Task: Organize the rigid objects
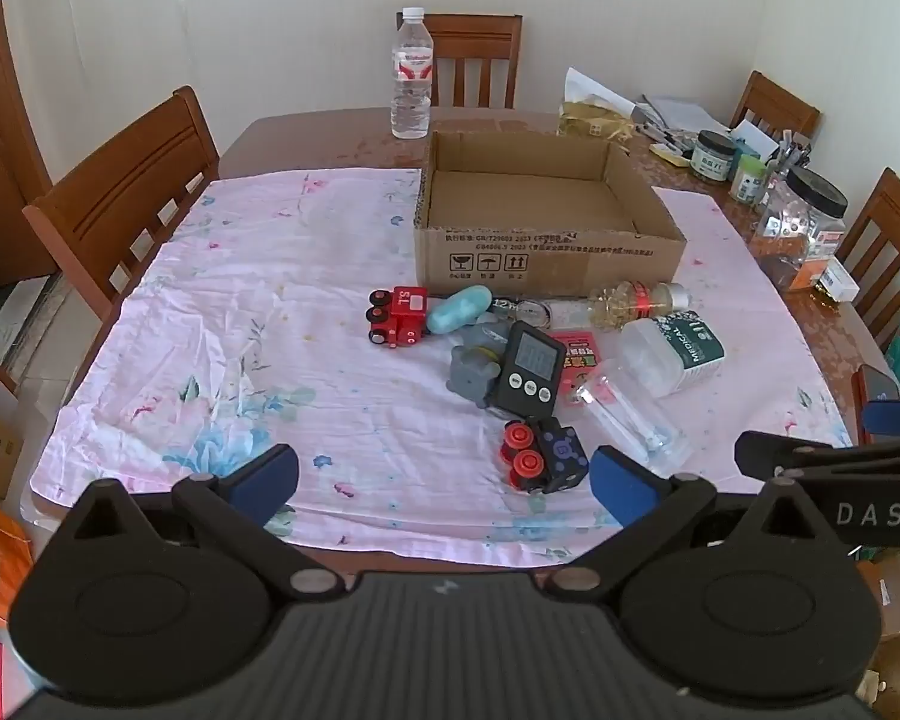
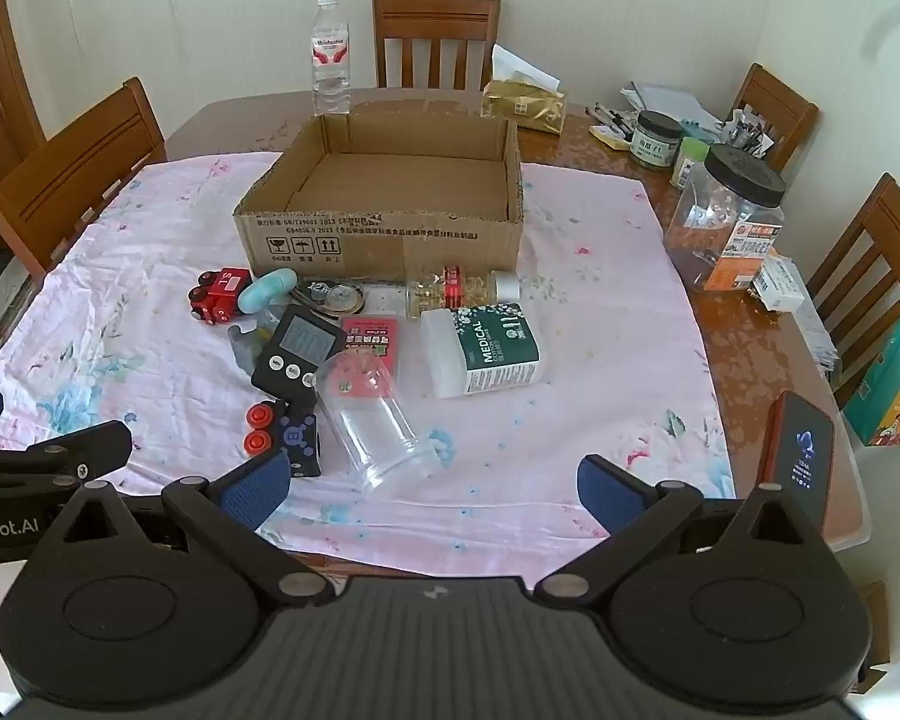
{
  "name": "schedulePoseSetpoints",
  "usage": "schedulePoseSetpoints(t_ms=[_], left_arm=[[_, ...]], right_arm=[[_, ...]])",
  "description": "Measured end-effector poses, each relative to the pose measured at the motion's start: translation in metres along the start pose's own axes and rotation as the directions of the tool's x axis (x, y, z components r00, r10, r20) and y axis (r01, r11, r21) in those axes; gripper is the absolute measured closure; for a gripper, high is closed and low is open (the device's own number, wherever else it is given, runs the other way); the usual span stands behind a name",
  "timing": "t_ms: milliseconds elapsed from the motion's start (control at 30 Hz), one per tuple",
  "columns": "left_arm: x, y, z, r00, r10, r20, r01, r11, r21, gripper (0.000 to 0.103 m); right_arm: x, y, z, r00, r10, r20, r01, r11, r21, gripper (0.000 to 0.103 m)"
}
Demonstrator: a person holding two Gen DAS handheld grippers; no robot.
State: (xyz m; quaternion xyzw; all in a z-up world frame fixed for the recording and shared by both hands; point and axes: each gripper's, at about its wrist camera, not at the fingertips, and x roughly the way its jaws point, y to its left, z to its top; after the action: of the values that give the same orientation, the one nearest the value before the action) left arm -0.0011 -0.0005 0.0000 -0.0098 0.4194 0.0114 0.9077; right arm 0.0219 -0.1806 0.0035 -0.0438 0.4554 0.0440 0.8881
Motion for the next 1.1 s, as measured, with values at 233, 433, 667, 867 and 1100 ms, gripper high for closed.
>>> schedulePoseSetpoints(t_ms=[233, 433, 667, 867, 1100], left_arm=[[0.0013, -0.0002, 0.0017, 1.0, -0.002, -0.012, 0.002, 1.0, -0.003, 0.001], [-0.0014, -0.0015, 0.0024, 1.0, 0.0, -0.005, 0.0, 1.0, -0.001, 0.0], [-0.0003, -0.0007, 0.0044, 1.0, 0.0, -0.003, 0.0, 1.0, -0.001, 0.001], [-0.0008, -0.0013, 0.0061, 1.0, -0.001, -0.002, 0.001, 1.0, 0.004, 0.001], [0.0001, -0.0021, 0.0077, 1.0, -0.002, -0.002, 0.002, 1.0, 0.006, 0.0]], right_arm=[[0.0004, -0.0008, 0.0012, 1.0, 0.011, 0.001, -0.011, 1.0, 0.007, 0.0], [-0.0007, -0.0056, 0.0005, 1.0, 0.009, 0.003, -0.01, 1.0, 0.007, 0.0], [0.0009, -0.0015, 0.004, 1.0, 0.006, 0.002, -0.006, 1.0, 0.006, 0.0], [0.0009, -0.0032, 0.0055, 1.0, 0.008, 0.004, -0.008, 1.0, 0.008, 0.0], [0.0019, -0.0042, 0.0068, 1.0, 0.006, 0.007, -0.006, 1.0, 0.008, 0.0]])
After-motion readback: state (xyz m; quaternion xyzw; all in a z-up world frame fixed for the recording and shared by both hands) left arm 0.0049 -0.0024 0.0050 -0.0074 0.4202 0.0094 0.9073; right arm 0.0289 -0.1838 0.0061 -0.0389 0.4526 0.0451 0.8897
